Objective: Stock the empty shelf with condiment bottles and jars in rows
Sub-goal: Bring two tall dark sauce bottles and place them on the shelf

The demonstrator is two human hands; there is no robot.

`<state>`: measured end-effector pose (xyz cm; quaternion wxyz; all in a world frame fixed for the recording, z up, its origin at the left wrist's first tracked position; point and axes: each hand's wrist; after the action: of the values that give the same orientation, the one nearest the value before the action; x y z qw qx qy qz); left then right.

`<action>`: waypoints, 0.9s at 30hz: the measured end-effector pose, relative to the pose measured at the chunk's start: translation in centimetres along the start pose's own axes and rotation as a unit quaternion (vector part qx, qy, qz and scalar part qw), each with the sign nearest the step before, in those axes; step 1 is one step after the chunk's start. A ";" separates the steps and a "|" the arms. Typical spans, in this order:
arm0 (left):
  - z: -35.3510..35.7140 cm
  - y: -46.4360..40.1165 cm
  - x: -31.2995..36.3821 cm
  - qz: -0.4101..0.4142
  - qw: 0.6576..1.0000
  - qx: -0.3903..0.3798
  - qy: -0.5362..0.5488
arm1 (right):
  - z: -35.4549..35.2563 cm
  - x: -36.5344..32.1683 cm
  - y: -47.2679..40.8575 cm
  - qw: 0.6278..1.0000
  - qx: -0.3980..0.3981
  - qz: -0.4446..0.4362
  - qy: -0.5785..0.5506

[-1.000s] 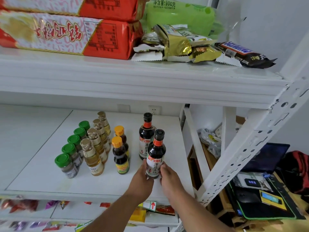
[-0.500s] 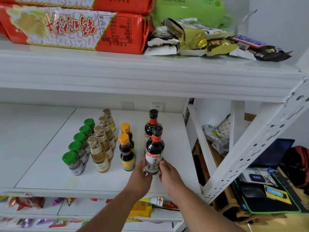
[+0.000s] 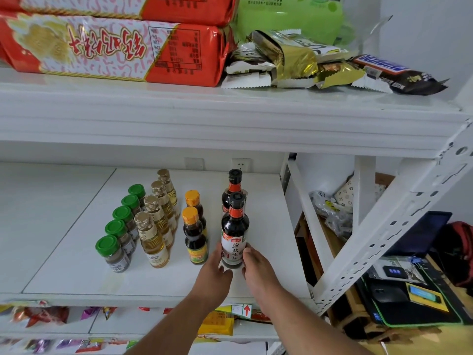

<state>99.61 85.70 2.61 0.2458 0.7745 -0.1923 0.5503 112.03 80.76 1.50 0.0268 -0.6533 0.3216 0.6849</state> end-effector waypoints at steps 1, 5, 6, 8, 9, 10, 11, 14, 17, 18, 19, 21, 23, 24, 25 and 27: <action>-0.1 0.0 0.1 0.000 1.000 0.000 -0.002 | 0.1 -0.1 0.0 1.000 -0.001 -0.002 0.001; -0.4 -0.3 0.3 -0.002 1.000 0.003 -0.006 | 0.3 0.0 -0.3 1.000 -0.005 -0.004 0.009; -0.4 -0.4 0.3 -0.001 1.000 0.003 -0.006 | 0.4 0.0 -0.3 1.000 -0.007 -0.004 0.007; -0.5 -0.4 0.4 0.001 1.000 0.001 -0.007 | 0.5 0.1 -0.3 1.000 -0.005 -0.001 0.001; -0.5 -0.5 0.4 0.000 1.000 0.000 -0.007 | 0.5 0.1 -0.4 1.000 -0.004 0.002 0.000; -0.6 -0.5 0.5 -0.002 1.000 0.000 -0.007 | 0.6 0.0 -0.4 1.000 -0.002 0.003 0.000; -0.6 -0.6 0.5 -0.004 1.000 0.000 -0.006 | 0.6 0.0 -0.4 1.000 -0.001 0.003 0.000; -0.6 -0.7 0.5 -0.008 1.000 0.000 -0.008 | 0.6 -0.2 -0.3 1.000 -0.002 0.002 0.001; -0.6 -0.9 0.2 -0.005 1.000 -0.001 -0.012 | 0.7 -0.3 -0.2 1.000 0.000 0.004 0.001; -0.6 -0.9 0.1 -0.005 1.000 -0.002 -0.013 | 0.7 -0.3 -0.2 1.000 0.001 0.006 -0.001; -0.7 -1.0 0.0 -0.005 1.000 -0.003 -0.015 | 0.7 -0.4 -0.2 1.000 0.003 0.007 -0.003; -0.7 -1.2 0.1 -0.004 1.000 -0.002 -0.017 | 0.7 -0.4 -0.2 1.000 0.006 0.008 -0.004; -0.6 -1.3 0.2 -0.004 1.000 -0.002 -0.017 | 0.7 -0.5 -0.2 1.000 0.008 0.007 -0.003; -0.6 -1.3 0.1 -0.004 1.000 -0.003 -0.018 | 0.7 -0.6 -0.2 1.000 0.009 0.004 -0.004; -0.6 -1.3 0.0 -0.005 1.000 -0.003 -0.018 | 0.8 -0.6 -0.2 1.000 0.009 0.002 -0.003; -0.5 -1.4 -0.1 -0.010 1.000 -0.004 -0.018 | 0.8 -0.7 -0.2 1.000 0.009 0.003 0.000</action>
<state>99.95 87.13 2.40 0.2512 0.7848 -0.1912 0.5333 111.52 81.62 2.00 0.0311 -0.6517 0.3300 0.6822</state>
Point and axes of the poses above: each hand's wrist, its own y-axis away from the middle knuckle, its own z-axis out of the palm, x = y × z, and after that the axes turned 1 degree about z, right-handed
